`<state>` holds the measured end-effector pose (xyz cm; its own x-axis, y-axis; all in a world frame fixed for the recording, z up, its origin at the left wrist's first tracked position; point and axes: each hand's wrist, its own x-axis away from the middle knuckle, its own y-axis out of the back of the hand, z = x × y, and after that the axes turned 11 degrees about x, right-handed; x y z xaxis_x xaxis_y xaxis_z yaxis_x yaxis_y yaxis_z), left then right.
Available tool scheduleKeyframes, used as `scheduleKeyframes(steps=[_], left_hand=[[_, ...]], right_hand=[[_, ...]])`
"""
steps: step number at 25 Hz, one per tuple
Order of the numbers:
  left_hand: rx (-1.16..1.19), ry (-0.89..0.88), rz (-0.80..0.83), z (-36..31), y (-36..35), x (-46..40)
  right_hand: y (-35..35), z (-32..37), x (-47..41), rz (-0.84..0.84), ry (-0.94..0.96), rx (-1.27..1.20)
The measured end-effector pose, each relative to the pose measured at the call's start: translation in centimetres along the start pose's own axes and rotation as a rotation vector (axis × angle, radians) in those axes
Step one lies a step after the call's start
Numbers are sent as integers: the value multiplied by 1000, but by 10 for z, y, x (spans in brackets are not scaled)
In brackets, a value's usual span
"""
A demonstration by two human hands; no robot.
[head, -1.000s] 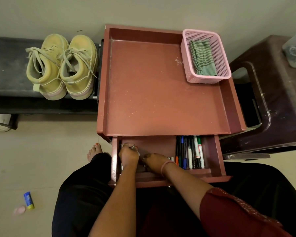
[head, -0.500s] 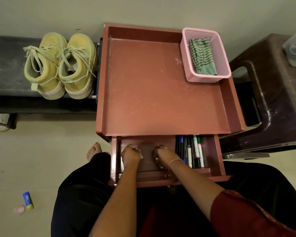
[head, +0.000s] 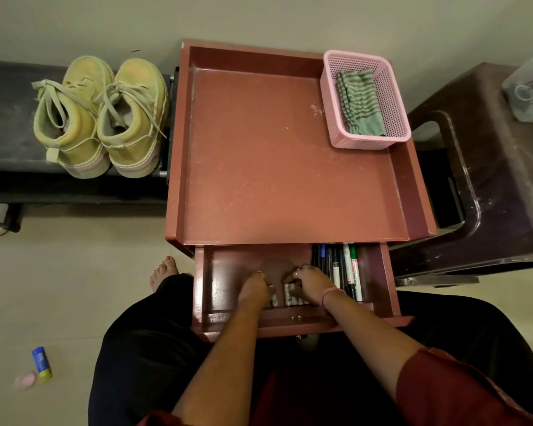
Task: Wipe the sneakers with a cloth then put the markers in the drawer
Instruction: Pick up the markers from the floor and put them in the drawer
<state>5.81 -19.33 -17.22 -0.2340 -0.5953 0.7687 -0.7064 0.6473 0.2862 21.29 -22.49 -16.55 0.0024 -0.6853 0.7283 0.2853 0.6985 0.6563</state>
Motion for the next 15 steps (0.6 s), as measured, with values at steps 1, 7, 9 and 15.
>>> scheduleKeyframes(steps=[1, 7, 9, 15], left_hand=[[6, 1, 15, 1, 0, -1], [358, 128, 160, 5, -7, -5], [412, 140, 197, 2, -7, -3], [419, 153, 200, 6, -8, -6]], right_hand=[[0, -2, 0, 10, 7, 6], [-1, -11, 0, 37, 5, -17], [-1, -15, 0, 51, 6, -16], [9, -25, 4, 39, 34, -174]])
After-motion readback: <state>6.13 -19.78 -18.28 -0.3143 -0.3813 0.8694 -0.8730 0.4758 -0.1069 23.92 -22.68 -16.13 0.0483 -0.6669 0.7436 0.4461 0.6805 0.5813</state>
